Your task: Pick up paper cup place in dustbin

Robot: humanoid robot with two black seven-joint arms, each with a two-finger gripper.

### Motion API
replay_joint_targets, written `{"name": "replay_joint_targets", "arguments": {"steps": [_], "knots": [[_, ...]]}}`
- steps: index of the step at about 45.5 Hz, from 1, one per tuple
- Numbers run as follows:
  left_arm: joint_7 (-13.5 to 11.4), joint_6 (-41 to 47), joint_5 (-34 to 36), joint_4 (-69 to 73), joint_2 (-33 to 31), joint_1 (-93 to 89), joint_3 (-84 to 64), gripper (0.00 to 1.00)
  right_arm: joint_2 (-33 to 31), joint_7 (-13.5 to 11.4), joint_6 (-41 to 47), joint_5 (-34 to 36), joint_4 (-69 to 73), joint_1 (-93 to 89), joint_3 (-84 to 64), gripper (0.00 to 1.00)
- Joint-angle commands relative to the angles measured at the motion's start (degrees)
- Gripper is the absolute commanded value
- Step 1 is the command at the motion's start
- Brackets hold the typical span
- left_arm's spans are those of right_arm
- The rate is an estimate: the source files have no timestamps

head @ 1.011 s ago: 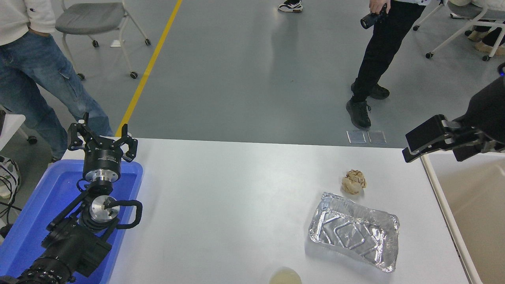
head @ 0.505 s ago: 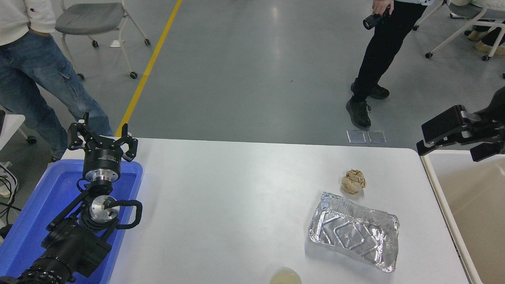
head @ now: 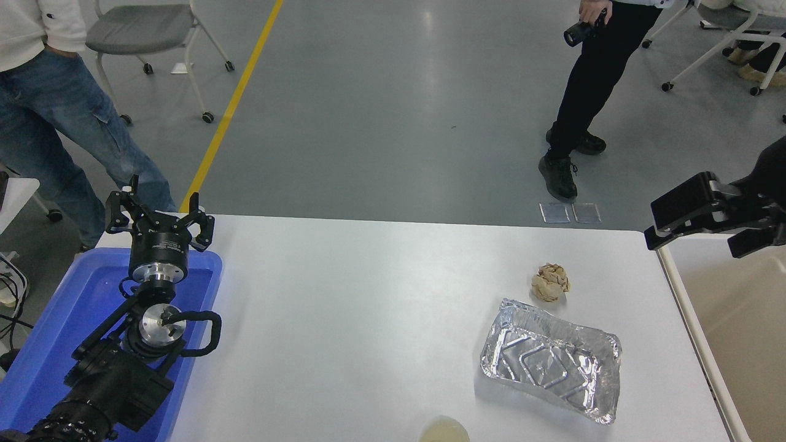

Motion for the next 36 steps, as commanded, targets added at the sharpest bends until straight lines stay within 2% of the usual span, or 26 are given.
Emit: {"name": "replay_joint_targets", "arguments": {"steps": [1,25,30,36], "knots": [[0.01,0.00,0.00,0.00,0.00,0.00,0.00,0.99,1.87,0.02,0.00,-0.09,0.00,-7.92,1.52,1.00],[0.01,0.00,0.00,0.00,0.00,0.00,0.00,0.99,3.19,0.54,-0.26,1.05,0.00,-27.87,8.54,1.00],[0.01,0.00,0.00,0.00,0.00,0.00,0.00,0.99,4.42,0.55,-2.72,3.94,0.00,-31.04,11.36,1.00],[0.01,0.00,0.00,0.00,0.00,0.00,0.00,0.99,7.22,0.89,-8.52,10.71,0.00,-34.11,13.82,1.00]]}}
